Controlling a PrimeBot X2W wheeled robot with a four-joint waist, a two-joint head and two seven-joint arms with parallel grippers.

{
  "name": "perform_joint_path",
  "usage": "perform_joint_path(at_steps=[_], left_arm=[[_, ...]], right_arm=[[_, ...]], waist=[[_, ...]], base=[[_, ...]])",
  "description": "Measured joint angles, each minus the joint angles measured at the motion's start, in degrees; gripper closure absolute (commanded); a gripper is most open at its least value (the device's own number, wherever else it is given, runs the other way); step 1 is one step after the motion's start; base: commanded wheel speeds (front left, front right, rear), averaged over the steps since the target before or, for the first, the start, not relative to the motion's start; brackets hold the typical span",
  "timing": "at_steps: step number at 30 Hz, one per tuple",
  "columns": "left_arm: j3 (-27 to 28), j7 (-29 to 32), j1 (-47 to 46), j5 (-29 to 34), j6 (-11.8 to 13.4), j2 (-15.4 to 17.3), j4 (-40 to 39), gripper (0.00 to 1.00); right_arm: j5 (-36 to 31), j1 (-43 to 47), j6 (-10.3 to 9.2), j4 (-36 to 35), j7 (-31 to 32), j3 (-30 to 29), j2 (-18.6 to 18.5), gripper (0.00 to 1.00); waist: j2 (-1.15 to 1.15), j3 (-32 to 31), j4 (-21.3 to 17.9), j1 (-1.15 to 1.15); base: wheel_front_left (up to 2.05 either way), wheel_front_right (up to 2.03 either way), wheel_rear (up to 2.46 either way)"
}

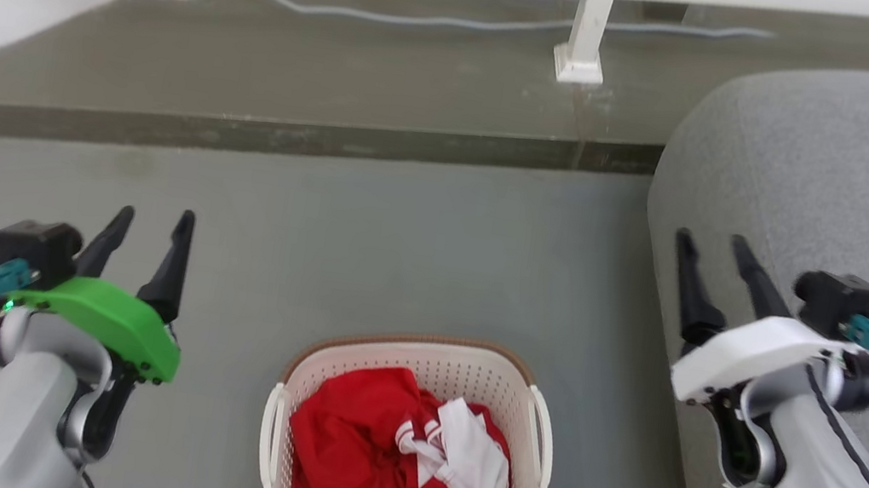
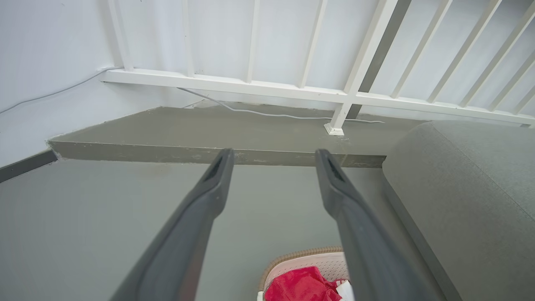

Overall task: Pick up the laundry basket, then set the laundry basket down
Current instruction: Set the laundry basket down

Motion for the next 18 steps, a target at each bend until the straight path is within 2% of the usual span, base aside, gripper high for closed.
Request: perform_joint_path(at_steps=[1,6,18], left_arm=[[1.05,0.00,0.84,0.46,0.41,0.07,-1.05,0.00],[5.27,-0.01,5.15,3.92,1.90,0.11,-6.41,0.00],[11.28,-0.15,14.51,9.37,2.46,-1.70,-13.96,0.00]], right_arm=[[-0.34,0.78,-0.47,-0.96,-0.01,-1.03,-0.01,0.00],[-3.01,4.31,-0.48,-4.87,-0.01,-3.81,-0.10,0.00],[-7.42,10.81,-0.46,-9.90,0.00,-7.30,0.53,0.00]], waist=[[0.00,-0.47,0.04,0.00],[0.00,-2.21,0.22,0.00],[0.00,-3.52,0.71,0.00]], base=[[0.00,0.00,0.00],[0.00,0.00,0.00],[0.00,0.00,0.00]])
